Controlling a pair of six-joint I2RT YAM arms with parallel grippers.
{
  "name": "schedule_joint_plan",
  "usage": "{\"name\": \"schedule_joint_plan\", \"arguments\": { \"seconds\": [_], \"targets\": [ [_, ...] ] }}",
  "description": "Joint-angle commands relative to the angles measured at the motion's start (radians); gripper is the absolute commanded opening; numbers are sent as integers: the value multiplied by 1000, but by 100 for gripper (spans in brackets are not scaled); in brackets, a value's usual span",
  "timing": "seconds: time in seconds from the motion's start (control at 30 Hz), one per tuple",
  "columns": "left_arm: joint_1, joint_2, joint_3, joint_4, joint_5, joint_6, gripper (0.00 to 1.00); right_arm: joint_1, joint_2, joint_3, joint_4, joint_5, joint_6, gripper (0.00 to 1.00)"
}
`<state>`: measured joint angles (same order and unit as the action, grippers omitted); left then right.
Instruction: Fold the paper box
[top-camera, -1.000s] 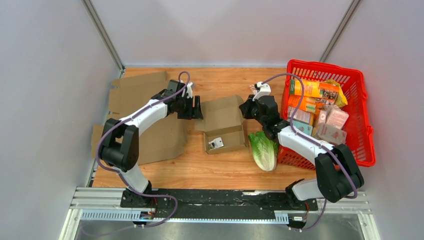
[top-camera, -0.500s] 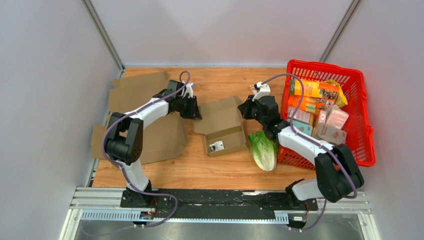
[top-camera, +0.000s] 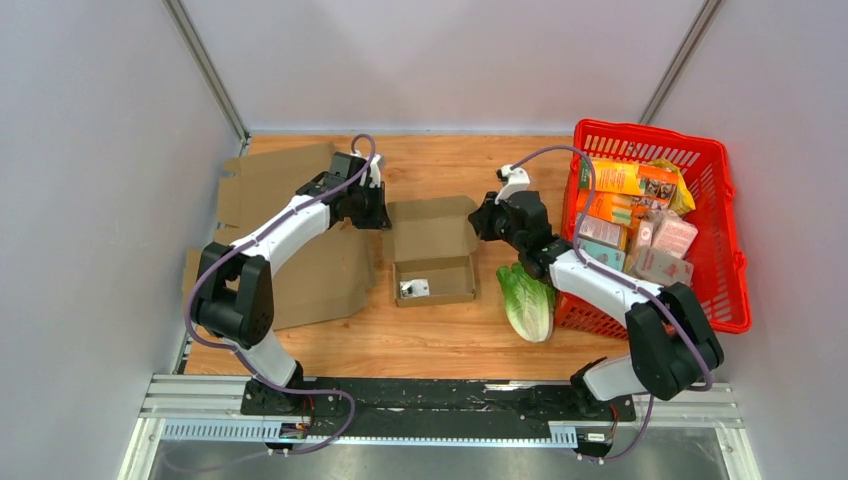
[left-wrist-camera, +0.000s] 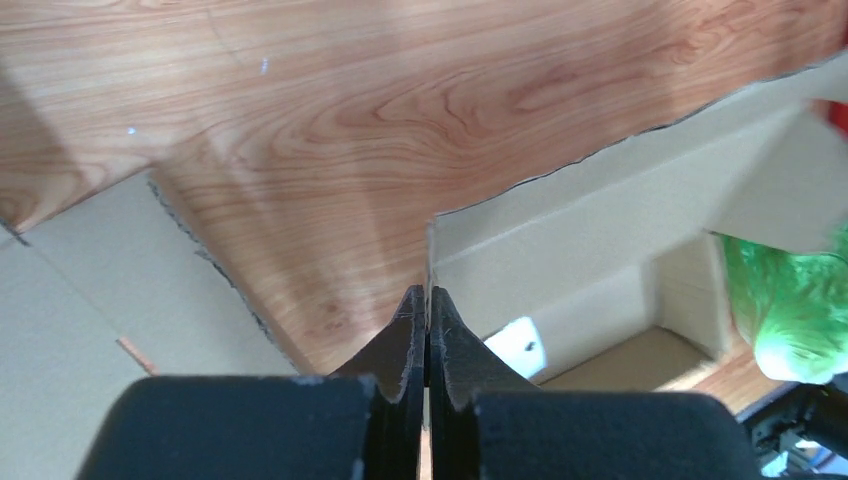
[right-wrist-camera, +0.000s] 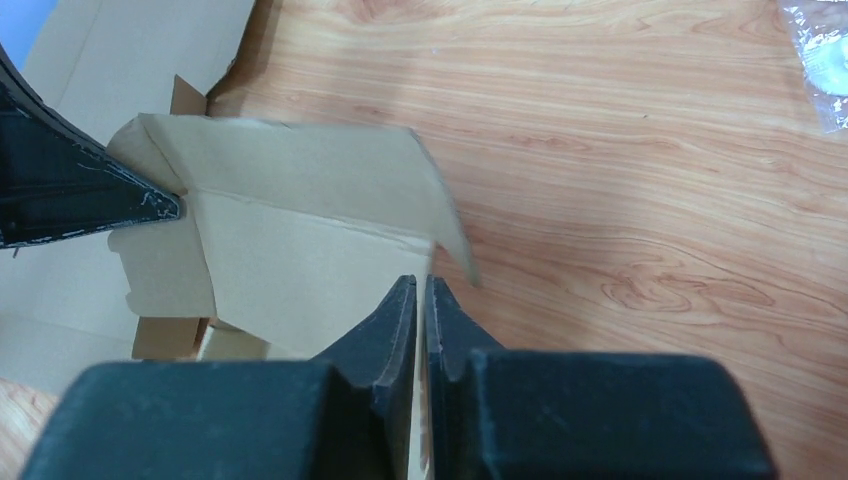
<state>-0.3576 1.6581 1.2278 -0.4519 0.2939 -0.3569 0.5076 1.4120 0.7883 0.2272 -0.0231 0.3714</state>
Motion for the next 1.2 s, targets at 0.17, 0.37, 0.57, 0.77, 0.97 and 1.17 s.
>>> {"name": "schedule_joint_plan", "arguments": {
  "seconds": [0.17,0.37,0.57,0.77,0.97,1.17],
  "targets": [
    [-32,-58,50,-33,-133,81,0,3,126,275,-345,-38,-40,21],
    [-47,-92,22,-25,-159,102,0,-56,153,353,-497,-112,-88,51],
    [-53,-107,4,-2,-164,99,0,-86,173,396,-592,-316,-138,50],
    [-70,-101,13,7,-170,102,0,-84,196,368,-529,-342,-131,40],
    [-78,-89,18,12,-197,96,0,-60,211,382,-506,-270,-120,22],
    [-109,-64,33,42,-338,26,0,8,182,373,-506,-30,-51,0]
  ]
}}
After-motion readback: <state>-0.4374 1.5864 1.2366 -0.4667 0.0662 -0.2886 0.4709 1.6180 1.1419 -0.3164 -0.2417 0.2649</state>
